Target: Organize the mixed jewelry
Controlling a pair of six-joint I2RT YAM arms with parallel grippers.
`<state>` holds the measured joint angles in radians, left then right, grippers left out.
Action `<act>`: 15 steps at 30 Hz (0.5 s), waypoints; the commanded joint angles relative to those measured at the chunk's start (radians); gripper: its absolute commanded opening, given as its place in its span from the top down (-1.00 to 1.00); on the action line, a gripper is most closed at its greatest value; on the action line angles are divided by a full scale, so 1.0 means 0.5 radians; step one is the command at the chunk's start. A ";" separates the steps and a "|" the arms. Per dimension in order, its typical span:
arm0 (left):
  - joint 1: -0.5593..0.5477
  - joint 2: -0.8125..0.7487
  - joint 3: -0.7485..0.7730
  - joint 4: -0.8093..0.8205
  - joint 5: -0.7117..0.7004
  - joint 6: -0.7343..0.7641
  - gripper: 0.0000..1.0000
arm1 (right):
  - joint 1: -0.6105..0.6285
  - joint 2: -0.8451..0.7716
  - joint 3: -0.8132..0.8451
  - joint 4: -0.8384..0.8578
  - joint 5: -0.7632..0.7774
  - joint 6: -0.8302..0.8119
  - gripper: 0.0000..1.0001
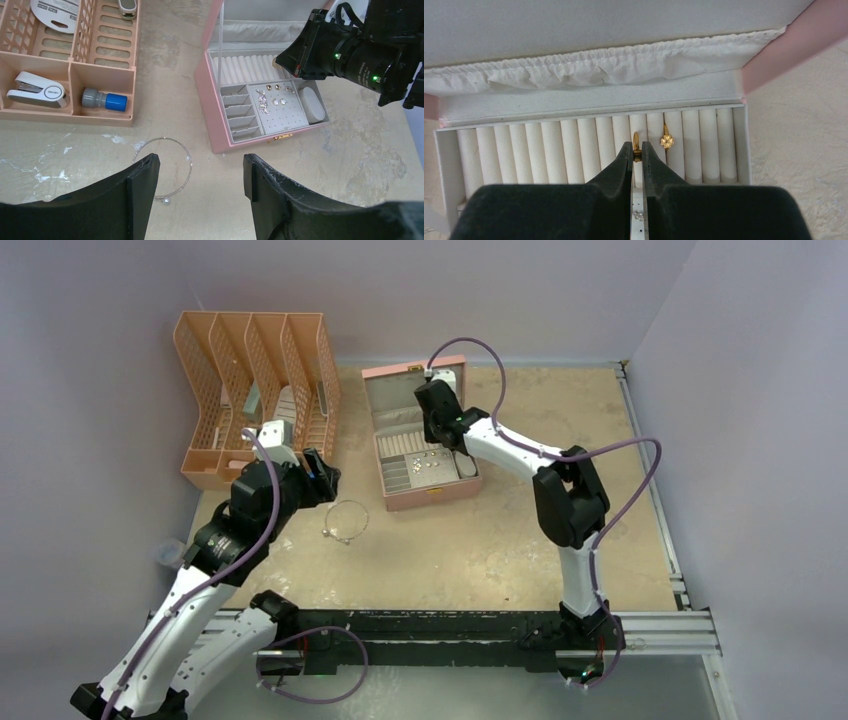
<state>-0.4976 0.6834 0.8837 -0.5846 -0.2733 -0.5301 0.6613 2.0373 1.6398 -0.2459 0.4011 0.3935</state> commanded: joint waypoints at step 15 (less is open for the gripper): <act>0.058 0.004 -0.017 0.114 0.095 0.042 -0.23 | 0.014 0.107 0.124 -0.035 -0.002 -0.061 0.86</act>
<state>-0.4778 0.6861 0.8764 -0.5819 -0.2386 -0.5297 0.6628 2.0769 1.6550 -0.2504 0.3969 0.3809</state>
